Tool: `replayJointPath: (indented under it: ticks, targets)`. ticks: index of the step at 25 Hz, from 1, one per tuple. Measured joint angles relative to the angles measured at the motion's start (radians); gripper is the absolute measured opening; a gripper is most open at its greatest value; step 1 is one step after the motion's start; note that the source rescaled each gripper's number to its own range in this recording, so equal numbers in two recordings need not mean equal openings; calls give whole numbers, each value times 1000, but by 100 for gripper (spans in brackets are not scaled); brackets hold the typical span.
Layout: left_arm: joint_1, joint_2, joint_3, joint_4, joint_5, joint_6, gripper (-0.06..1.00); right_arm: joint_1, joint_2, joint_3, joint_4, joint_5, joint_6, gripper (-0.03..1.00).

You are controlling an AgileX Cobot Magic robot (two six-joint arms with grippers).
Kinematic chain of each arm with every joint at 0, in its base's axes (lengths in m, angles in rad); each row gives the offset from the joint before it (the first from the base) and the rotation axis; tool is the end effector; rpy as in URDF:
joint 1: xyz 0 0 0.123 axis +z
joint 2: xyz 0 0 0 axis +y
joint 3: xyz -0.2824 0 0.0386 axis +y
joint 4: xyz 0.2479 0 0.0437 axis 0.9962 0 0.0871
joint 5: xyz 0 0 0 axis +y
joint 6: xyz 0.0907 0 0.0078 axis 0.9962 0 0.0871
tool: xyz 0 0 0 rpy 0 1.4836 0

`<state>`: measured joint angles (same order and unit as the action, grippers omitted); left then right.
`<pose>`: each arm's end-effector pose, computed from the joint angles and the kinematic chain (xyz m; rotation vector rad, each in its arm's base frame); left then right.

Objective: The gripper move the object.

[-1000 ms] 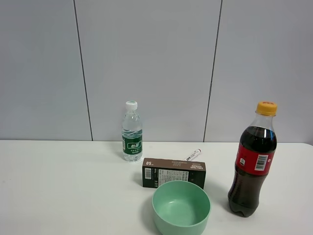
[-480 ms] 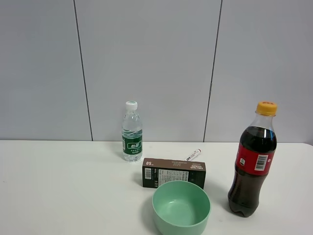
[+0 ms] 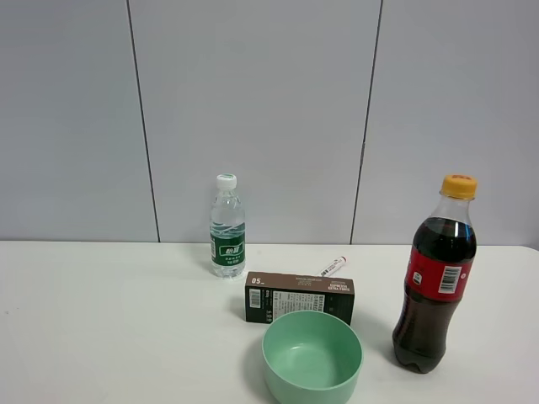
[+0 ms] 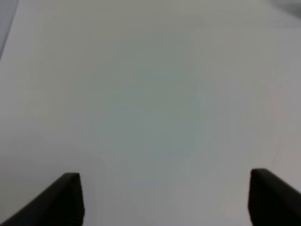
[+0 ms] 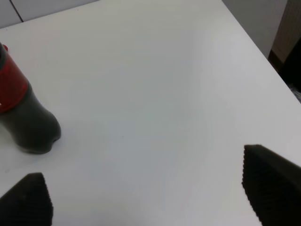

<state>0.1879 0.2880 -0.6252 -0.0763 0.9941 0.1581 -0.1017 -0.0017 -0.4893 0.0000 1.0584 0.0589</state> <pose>0.0366 0.0010 0.3145 -0.0390 2.1395 0.1101 -0.0038 0.0004 0.2744 0.1645 2.0445 -0.0266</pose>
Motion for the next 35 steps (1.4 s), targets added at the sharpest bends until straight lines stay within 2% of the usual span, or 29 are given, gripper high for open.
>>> replayJointPath:
  ticks: [10,17,22,35]
  targets:
    - [0,-195,106,22,42,-60,78,0,0,0,0,0,0,100]
    - [0,-280,118,23,55,-65,78,0,0,0,0,0,0,100]
    - [-2,-291,119,76,55,-138,78,0,0,0,0,0,0,100]
    - [-11,-291,119,85,55,-147,78,0,0,0,0,0,0,100]
